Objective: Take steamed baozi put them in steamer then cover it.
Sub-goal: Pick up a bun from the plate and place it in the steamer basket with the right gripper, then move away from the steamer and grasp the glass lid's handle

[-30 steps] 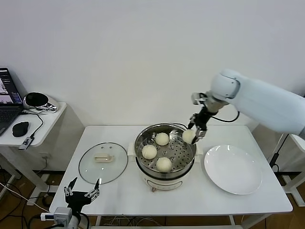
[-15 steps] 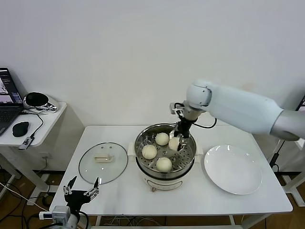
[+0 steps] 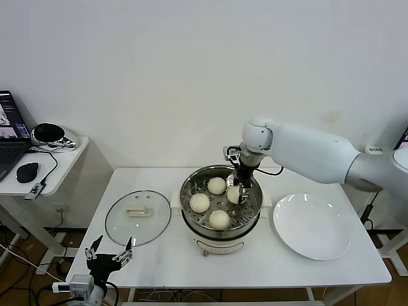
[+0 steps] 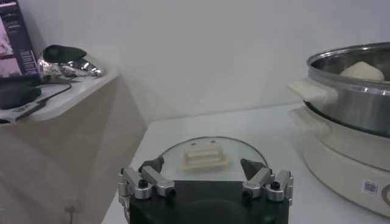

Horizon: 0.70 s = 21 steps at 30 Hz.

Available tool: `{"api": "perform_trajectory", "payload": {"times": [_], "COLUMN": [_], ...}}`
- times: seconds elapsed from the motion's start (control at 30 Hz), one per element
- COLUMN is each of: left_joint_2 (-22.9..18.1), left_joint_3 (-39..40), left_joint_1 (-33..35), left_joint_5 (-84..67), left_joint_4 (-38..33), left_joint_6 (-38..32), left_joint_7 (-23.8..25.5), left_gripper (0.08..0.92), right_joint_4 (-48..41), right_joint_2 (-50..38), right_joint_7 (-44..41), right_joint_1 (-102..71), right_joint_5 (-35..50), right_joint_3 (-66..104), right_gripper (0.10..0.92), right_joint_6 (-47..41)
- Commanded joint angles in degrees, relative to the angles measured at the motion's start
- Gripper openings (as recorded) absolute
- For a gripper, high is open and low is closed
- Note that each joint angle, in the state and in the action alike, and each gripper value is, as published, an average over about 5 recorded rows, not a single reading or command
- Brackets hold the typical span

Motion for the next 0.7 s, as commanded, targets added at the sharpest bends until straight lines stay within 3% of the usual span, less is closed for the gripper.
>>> {"api": "perform_trajectory", "payload": {"times": [0.03, 0.17, 0.37, 0.57, 0.7], "left_joint_2": [0.0, -0.1, -0.3, -0.4, -0.3], "left_joint_3": [0.0, 0.1, 0.2, 0.2, 0.7], "left_joint_1": [0.0, -0.1, -0.1, 0.2, 0.2], "left_joint_5": [0.0, 0.1, 0.2, 0.1, -0.4], "left_joint_4": [0.1, 0.1, 0.1, 0.1, 0.2], "left_joint_6": [0.0, 0.1, 0.1, -0.2, -0.6], "left_joint_7": [0.2, 0.2, 0.1, -0.3, -0.4], "left_gripper": [0.823, 0.823, 0.823, 0.823, 0.823], "right_joint_4": [-0.4, 1.0, 5.4, 10.9, 14.8], "right_joint_2": [0.3, -1.1, -6.2, -14.6, -21.4], "right_joint_7": [1.0, 1.1, 0.5, 1.7, 7.4], "right_joint_1": [-0.8, -0.4, 1.4, 1.2, 0.0], "right_joint_5": [-1.4, -1.3, -0.5, 2.3, 7.2], "right_joint_3": [0.1, 0.3, 2.7, 11.6, 17.2], "right_gripper": [0.613, 0.665, 0.807, 0.822, 0.823], "right_joint_6": [-0.4, -0.6, -1.0, -0.8, -1.3]}}
